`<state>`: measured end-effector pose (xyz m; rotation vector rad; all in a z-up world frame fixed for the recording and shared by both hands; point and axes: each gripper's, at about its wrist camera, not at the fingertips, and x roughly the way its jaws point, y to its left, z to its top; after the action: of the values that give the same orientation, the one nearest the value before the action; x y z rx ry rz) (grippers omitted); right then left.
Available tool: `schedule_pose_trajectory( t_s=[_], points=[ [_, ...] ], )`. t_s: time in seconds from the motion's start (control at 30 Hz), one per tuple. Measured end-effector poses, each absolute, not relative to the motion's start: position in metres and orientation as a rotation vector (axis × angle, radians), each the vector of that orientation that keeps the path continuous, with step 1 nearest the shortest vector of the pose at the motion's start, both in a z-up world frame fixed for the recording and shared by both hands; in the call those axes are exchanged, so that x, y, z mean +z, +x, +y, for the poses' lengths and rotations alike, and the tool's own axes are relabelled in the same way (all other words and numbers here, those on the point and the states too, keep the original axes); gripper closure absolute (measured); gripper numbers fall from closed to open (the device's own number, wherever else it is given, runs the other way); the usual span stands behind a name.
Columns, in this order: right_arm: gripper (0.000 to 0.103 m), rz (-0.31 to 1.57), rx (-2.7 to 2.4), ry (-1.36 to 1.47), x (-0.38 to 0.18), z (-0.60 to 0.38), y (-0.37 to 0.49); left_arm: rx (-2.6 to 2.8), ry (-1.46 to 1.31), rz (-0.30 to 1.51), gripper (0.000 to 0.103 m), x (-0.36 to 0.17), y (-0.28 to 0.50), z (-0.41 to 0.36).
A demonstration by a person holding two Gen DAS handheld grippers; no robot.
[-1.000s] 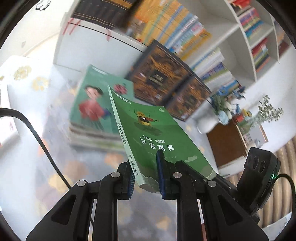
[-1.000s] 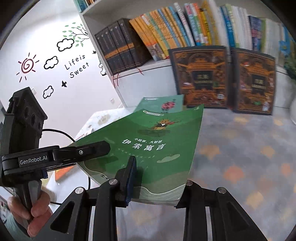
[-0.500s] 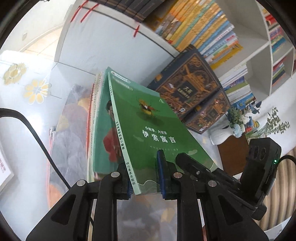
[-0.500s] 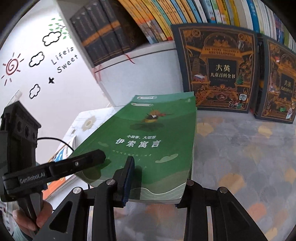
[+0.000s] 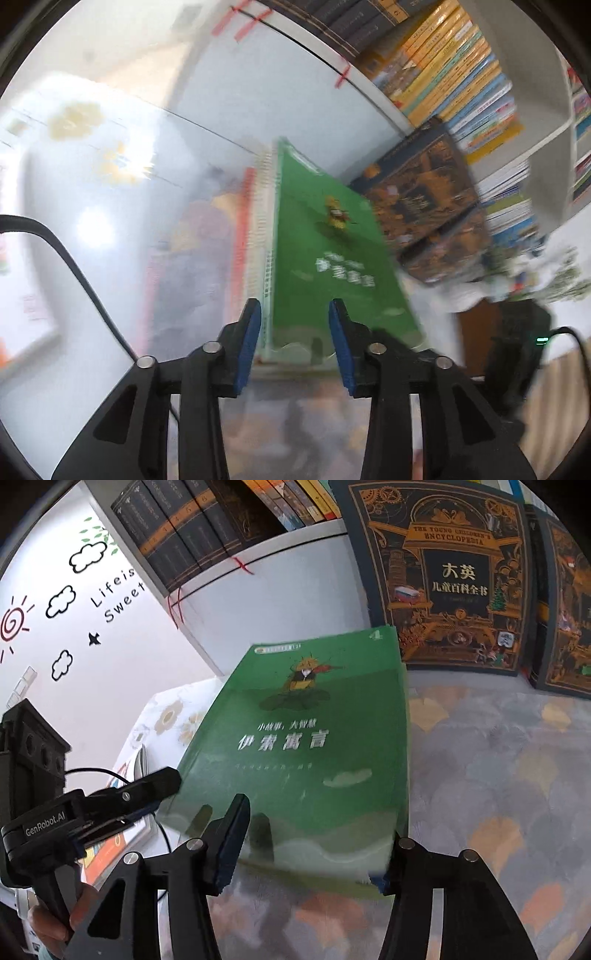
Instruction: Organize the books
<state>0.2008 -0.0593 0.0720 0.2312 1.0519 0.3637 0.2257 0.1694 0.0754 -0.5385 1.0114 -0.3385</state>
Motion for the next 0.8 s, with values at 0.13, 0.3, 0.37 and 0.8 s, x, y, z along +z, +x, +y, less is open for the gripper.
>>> schedule_pose_trajectory(
  t_s=[0.13,0.3,0.37,0.8],
  points=[
    [0.049,1.076,0.32,0.255,0.083,-0.077,0.162,-0.297,-0.398,0.939,0.067,0.104,0.191,0.163],
    [0.046,0.933,0.245,0.243,0.141,-0.109,0.087,-0.313,-0.187,0.849,0.035,0.149,0.131,0.129],
    [0.03,0.845,0.227,0.249,0.17,-0.125,0.057,-0.337,-0.153,0.817,0.033,0.165,0.109,0.118],
    [0.004,0.73,-0.072,0.393,0.237,-0.214,-0.064,-0.303,0.002,0.79,0.019,0.239,0.017,0.025]
  ],
)
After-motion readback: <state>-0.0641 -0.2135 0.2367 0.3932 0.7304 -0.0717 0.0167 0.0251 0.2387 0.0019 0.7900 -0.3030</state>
